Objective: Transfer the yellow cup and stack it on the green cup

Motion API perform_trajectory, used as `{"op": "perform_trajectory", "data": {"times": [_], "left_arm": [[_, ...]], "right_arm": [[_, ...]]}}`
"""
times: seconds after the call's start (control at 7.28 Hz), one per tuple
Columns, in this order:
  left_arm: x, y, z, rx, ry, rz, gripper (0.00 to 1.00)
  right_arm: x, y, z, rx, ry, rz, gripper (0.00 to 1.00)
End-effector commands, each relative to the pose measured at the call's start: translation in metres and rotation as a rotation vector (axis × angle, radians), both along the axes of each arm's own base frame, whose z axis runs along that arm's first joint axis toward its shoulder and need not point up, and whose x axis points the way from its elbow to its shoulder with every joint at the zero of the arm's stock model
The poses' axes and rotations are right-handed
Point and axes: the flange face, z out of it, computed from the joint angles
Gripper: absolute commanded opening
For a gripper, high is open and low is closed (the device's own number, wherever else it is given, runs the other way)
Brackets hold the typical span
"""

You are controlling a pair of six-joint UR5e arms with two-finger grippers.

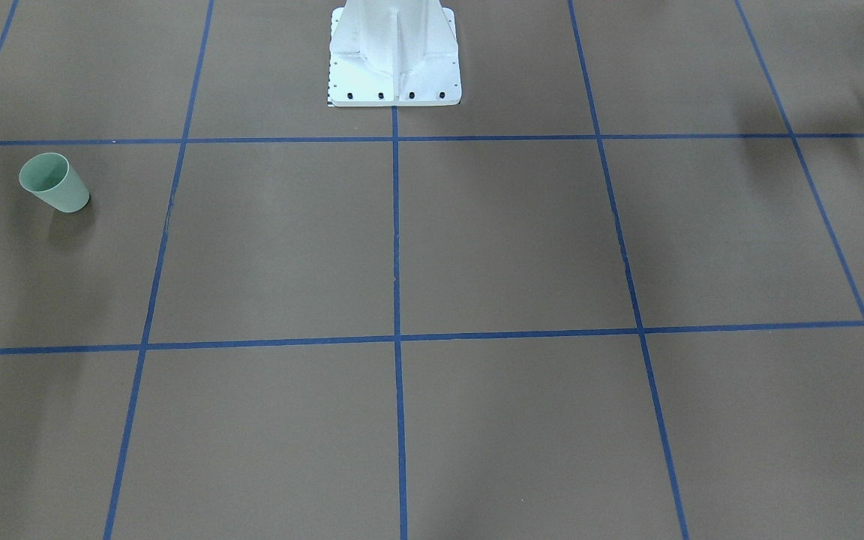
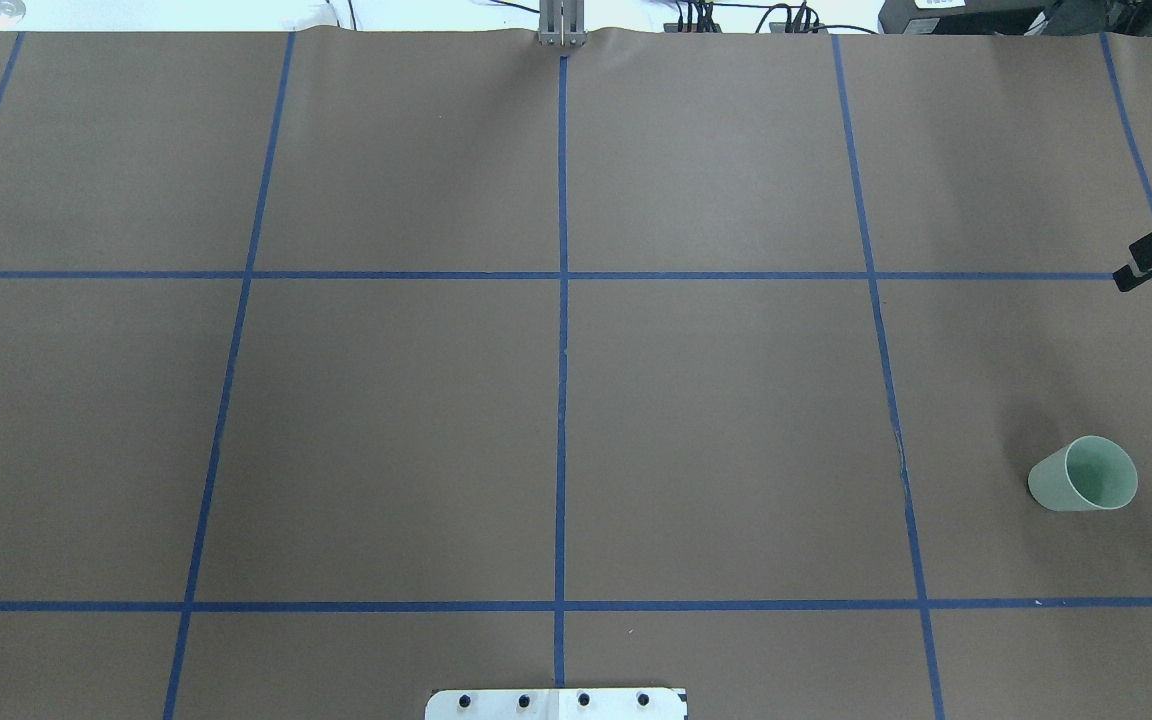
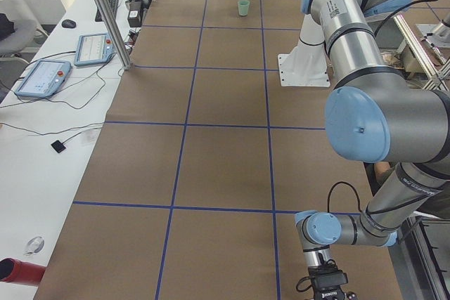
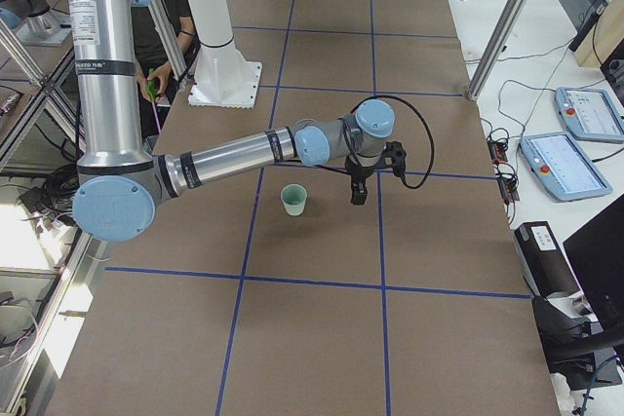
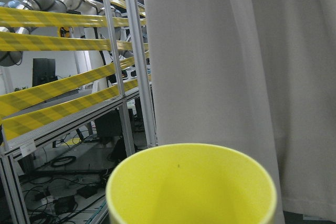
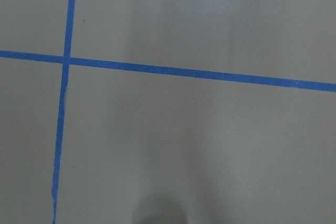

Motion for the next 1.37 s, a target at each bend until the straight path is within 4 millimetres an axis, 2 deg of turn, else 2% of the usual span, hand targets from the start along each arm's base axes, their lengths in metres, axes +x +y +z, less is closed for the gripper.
{"op": "perform_trajectory", "data": {"times": [0.0, 0.41, 0.55, 0.69, 0.82, 1.24], "left_arm": [[-0.012, -0.014, 0.006, 0.083, 0.007, 0.119, 0.46], [-0.02, -0.024, 0.003, 0.195, 0.053, 0.133, 0.46], [-0.032, -0.022, 0.009, 0.111, 0.034, 0.25, 0.46], [-0.041, -0.016, 0.01, 0.024, 0.051, 0.281, 0.46], [-0.022, -0.021, 0.011, -0.011, 0.094, 0.302, 0.46], [0.004, -0.046, 0.008, 0.041, 0.153, 0.265, 0.46]], "right_arm": [[-0.002, -0.001, -0.004, 0.0, -0.019, -0.006, 1.0], [-0.004, -0.002, -0.003, -0.013, -0.033, -0.011, 1.0], [-0.005, -0.005, 0.004, -0.024, -0.029, -0.01, 1.0], [-0.008, -0.011, 0.008, -0.035, -0.027, -0.014, 1.0], [-0.008, -0.011, 0.008, -0.034, -0.027, -0.015, 1.0], [-0.009, -0.009, 0.0, -0.029, -0.059, -0.022, 1.0]]}}
